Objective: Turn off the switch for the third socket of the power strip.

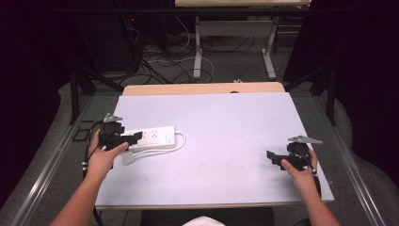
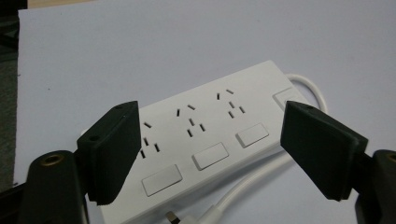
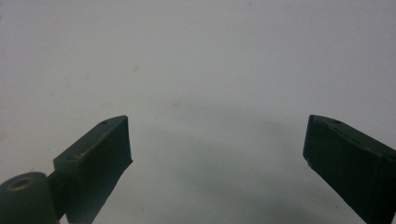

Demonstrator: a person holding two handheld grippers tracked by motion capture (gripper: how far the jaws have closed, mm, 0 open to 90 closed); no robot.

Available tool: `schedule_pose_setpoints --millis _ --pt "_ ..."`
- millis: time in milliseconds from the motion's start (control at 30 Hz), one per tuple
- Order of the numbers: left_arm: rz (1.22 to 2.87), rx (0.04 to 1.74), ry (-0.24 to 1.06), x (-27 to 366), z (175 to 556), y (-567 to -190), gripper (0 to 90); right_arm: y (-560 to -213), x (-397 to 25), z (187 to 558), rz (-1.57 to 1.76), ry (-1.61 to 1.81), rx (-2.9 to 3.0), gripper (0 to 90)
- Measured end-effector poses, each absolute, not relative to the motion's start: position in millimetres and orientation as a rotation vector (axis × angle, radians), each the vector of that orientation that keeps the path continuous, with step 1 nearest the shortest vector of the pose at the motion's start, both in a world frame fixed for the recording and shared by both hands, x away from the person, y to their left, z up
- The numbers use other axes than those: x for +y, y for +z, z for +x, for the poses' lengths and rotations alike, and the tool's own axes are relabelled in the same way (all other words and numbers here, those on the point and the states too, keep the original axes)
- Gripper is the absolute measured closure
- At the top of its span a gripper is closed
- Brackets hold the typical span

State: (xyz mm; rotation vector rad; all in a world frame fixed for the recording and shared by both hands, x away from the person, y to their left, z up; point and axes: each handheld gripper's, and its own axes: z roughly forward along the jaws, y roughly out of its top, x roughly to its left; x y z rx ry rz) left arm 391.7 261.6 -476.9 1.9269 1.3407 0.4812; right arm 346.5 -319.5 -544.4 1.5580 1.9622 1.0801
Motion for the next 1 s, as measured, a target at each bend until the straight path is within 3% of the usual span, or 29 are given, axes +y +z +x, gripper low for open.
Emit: schedule_pose_setpoints --millis 233,533,1000 --pt "1.886 1.346 0.423 252 388 -473 14.2 -544 -319 347 1.547 1.081 1.969 7.2" --pt "1.872 1.308 0.429 239 384 -468 0.3 -544 -319 346 1.544 1.079 1.970 7.2" --pt "1.851 1.257 0.390 218 375 -469 0.3 -544 -318 346 1.537 1.077 1.972 7.2"
